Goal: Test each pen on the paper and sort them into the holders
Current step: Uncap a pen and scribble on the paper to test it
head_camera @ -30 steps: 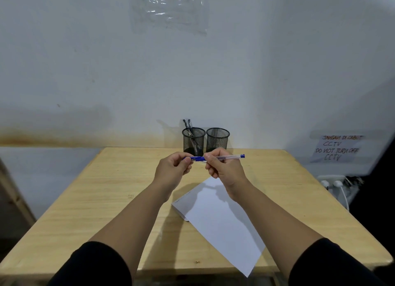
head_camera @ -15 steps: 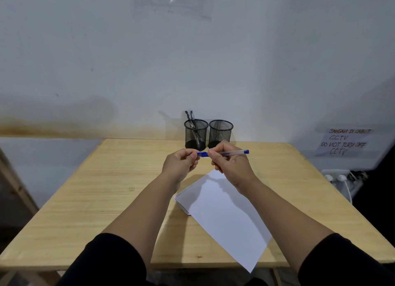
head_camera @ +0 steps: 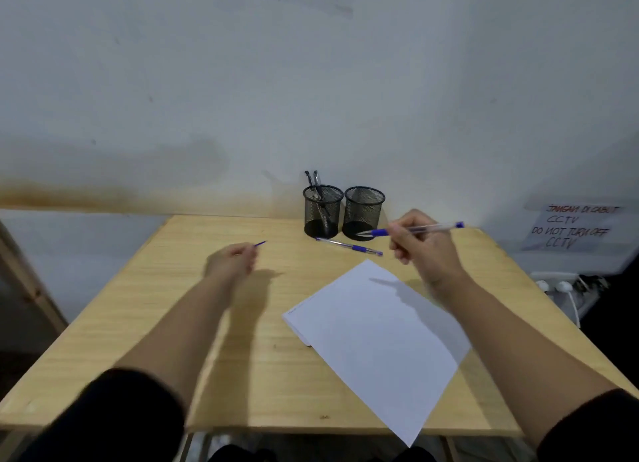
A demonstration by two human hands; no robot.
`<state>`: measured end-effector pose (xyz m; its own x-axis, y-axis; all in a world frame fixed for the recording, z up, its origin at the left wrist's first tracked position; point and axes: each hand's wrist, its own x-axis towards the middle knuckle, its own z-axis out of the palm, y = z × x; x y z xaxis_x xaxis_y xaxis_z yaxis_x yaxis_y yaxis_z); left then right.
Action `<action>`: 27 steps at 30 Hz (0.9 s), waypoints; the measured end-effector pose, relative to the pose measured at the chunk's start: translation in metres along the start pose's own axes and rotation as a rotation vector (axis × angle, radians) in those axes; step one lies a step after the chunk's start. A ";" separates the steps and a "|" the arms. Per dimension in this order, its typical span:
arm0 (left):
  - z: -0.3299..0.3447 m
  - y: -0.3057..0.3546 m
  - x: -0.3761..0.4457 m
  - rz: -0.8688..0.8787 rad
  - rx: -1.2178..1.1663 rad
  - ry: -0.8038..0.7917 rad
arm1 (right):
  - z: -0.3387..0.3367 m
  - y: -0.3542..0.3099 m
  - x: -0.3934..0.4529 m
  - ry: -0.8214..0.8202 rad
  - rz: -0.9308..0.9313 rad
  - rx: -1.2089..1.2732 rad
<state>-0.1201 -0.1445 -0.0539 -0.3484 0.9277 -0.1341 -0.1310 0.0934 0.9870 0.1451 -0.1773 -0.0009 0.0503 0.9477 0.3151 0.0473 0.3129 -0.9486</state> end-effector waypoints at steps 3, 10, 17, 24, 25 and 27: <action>-0.020 -0.002 -0.001 0.119 0.233 -0.022 | -0.025 0.004 0.004 0.052 0.078 0.116; 0.023 -0.023 -0.018 0.309 0.646 -0.019 | 0.033 0.032 -0.015 -0.137 0.280 0.172; 0.016 -0.038 -0.015 0.291 0.712 0.005 | 0.031 0.041 -0.022 -0.129 0.345 0.155; 0.015 -0.037 -0.019 0.339 0.693 0.039 | 0.030 0.049 -0.022 -0.099 0.397 0.174; 0.014 -0.037 -0.023 0.369 0.687 0.041 | 0.031 0.050 -0.022 -0.097 0.412 0.188; 0.014 -0.040 -0.033 0.405 0.673 -0.021 | 0.032 0.052 -0.022 -0.086 0.446 0.179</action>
<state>-0.0900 -0.1740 -0.0874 -0.2303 0.9424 0.2427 0.5955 -0.0608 0.8010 0.1146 -0.1804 -0.0580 -0.0562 0.9912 -0.1200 -0.1327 -0.1265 -0.9830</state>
